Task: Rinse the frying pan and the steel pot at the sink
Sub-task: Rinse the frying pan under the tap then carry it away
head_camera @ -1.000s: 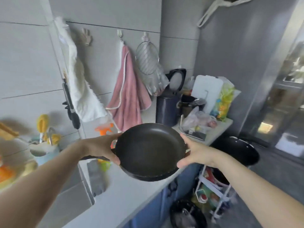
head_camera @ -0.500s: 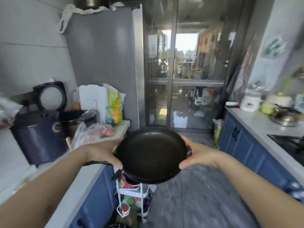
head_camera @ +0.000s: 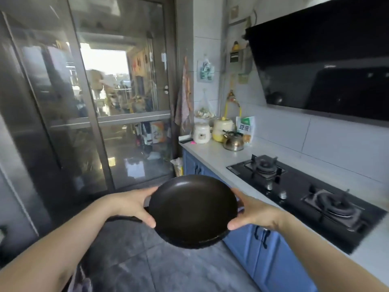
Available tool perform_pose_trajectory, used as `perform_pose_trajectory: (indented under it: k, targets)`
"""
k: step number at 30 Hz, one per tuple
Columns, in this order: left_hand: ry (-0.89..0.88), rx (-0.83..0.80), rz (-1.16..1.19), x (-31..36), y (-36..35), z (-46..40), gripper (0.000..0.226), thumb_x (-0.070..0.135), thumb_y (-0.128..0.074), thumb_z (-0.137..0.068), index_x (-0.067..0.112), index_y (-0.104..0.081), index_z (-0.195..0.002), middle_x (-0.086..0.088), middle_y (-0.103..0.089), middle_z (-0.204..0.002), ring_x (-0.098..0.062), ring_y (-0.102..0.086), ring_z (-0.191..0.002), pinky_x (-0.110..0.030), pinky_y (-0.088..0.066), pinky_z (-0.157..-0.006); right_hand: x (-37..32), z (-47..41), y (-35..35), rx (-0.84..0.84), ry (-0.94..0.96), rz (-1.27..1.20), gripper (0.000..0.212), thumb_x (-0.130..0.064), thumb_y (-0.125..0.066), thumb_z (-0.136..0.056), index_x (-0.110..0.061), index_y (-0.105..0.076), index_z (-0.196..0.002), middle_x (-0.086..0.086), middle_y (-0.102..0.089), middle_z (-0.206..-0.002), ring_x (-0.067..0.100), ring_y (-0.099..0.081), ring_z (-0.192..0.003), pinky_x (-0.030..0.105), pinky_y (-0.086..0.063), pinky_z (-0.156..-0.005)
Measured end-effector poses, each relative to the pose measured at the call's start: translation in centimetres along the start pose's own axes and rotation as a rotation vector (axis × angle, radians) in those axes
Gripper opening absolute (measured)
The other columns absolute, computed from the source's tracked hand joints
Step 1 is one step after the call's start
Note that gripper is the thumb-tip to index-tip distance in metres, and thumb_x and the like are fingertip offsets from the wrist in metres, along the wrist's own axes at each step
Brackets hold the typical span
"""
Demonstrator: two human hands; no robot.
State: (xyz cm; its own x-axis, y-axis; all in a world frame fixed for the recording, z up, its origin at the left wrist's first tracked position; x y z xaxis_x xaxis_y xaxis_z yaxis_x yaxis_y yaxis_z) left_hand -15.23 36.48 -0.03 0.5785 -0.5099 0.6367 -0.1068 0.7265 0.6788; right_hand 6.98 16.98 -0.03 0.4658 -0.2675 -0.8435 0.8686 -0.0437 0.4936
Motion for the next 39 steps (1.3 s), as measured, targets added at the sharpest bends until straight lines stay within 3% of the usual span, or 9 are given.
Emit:
perform_pose_trajectory:
  k: [6, 11, 14, 18, 22, 25, 29, 35, 39]
  targets:
    - [-0.061, -0.064, -0.044, 5.5, 1.7, -16.0, 0.134, 0.042, -0.093, -0.049, 0.039, -0.01, -0.154, 0.024, -0.03, -0.143, -0.002, -0.031, -0.133, -0.024, -0.025, -0.115, 6.5, -6.6, 11.7, 0.089, -0.077, -0.008, 0.099, -0.016, -0.084, -0.07, -0.045, -0.022, -0.141, -0.018, -0.053, -0.123, 0.006, -0.053, -0.115, 0.025, -0.045, -0.1]
    - [-0.094, -0.097, -0.012, 8.4, 4.4, -28.0, 0.113, 0.028, -0.091, -0.064, 0.04, -0.02, -0.151, 0.026, -0.037, -0.14, 0.001, -0.032, -0.132, -0.019, -0.024, -0.108, 8.7, -13.5, 20.4, 0.065, -0.044, 0.004, 0.093, -0.018, -0.085, -0.068, -0.045, -0.033, -0.14, -0.015, -0.052, -0.133, 0.01, -0.048, -0.125, 0.037, -0.039, -0.111]
    - [-0.067, -0.061, -0.039, 8.8, 6.7, -34.2, 0.139, 0.057, -0.094, -0.039, 0.04, -0.016, -0.154, 0.021, -0.029, -0.154, -0.002, -0.028, -0.14, -0.029, -0.022, -0.118, 10.5, -18.1, 25.0, 0.061, -0.058, 0.005, 0.088, -0.017, -0.084, -0.069, -0.053, -0.035, -0.133, -0.015, -0.055, -0.13, 0.009, -0.051, -0.122, 0.037, -0.039, -0.11]
    - [-0.104, -0.089, -0.037, 9.2, 9.2, -42.2, 0.12, 0.04, -0.094, -0.056, 0.04, -0.022, -0.153, 0.025, -0.03, -0.151, 0.001, -0.026, -0.139, -0.021, -0.019, -0.112, 13.7, -24.6, 29.6, 0.078, -0.094, 0.051, 0.093, -0.029, -0.087, -0.063, -0.053, -0.035, -0.136, -0.017, -0.057, -0.127, 0.01, -0.053, -0.121, 0.042, -0.035, -0.112]
    - [-0.105, -0.099, -0.08, 8.3, 12.3, -50.7, 0.132, 0.061, -0.092, -0.037, 0.051, -0.022, -0.149, 0.024, -0.038, -0.149, -0.003, -0.035, -0.136, -0.033, -0.027, -0.118, 16.9, -31.9, 33.7, 0.111, -0.129, 0.056, 0.098, -0.033, -0.089, -0.06, -0.051, -0.033, -0.139, -0.018, -0.06, -0.123, 0.009, -0.055, -0.119, 0.042, -0.035, -0.112]
    - [-0.149, -0.1, -0.088, 7.6, 14.6, -57.7, 0.113, 0.046, -0.094, -0.049, 0.055, -0.029, -0.142, 0.026, -0.046, -0.142, -0.001, -0.044, -0.13, -0.033, -0.032, -0.116, 19.9, -38.0, 36.2, 0.102, -0.175, 0.013, 0.114, -0.032, -0.092, -0.057, -0.052, -0.021, -0.145, -0.016, -0.06, -0.129, 0.009, -0.054, -0.122, 0.042, -0.035, -0.113]
    - [-0.168, -0.087, -0.045, 7.2, 17.5, -65.9, 0.095, 0.026, -0.091, -0.063, 0.06, -0.027, -0.125, 0.033, -0.048, -0.124, 0.002, -0.048, -0.12, -0.007, -0.039, -0.091, 21.9, -44.9, 39.4, 0.127, -0.21, -0.041, 0.118, -0.018, -0.092, -0.057, -0.057, -0.019, -0.141, -0.017, -0.055, -0.133, 0.011, -0.054, -0.123, 0.039, -0.037, -0.113]
    - [-0.277, -0.076, -0.076, 7.9, 19.4, -76.0, 0.113, 0.039, -0.09, -0.052, 0.053, -0.023, -0.142, 0.024, -0.038, -0.144, -0.006, -0.036, -0.134, -0.041, -0.034, -0.114, 25.9, -51.5, 43.8, 0.207, -0.352, 0.092, 0.135, -0.035, -0.089, -0.052, -0.052, 0.007, -0.146, -0.008, -0.056, -0.13, 0.02, -0.056, -0.114, 0.044, -0.037, -0.112]
    - [-0.323, -0.073, -0.081, 8.7, 18.7, -80.7, 0.114, 0.039, -0.09, -0.051, 0.053, -0.021, -0.141, 0.022, -0.037, -0.144, -0.008, -0.035, -0.134, -0.044, -0.035, -0.113, 29.3, -53.8, 45.2, 0.214, -0.377, 0.095, 0.135, -0.037, -0.089, -0.052, -0.051, 0.006, -0.147, -0.013, -0.061, -0.125, 0.012, -0.061, -0.106, 0.041, -0.043, -0.107]
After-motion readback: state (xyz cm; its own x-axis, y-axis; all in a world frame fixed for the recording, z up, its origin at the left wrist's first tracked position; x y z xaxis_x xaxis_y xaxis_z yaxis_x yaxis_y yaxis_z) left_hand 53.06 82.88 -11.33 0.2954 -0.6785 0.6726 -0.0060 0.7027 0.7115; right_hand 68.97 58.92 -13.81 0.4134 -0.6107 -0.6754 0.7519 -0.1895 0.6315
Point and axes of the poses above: each hand's wrist, its own z-axis away from the middle knuckle, its own y-axis out of the back of the hand, x = y × z, the point moved 9 cm from there along -z, towards the middle knuckle
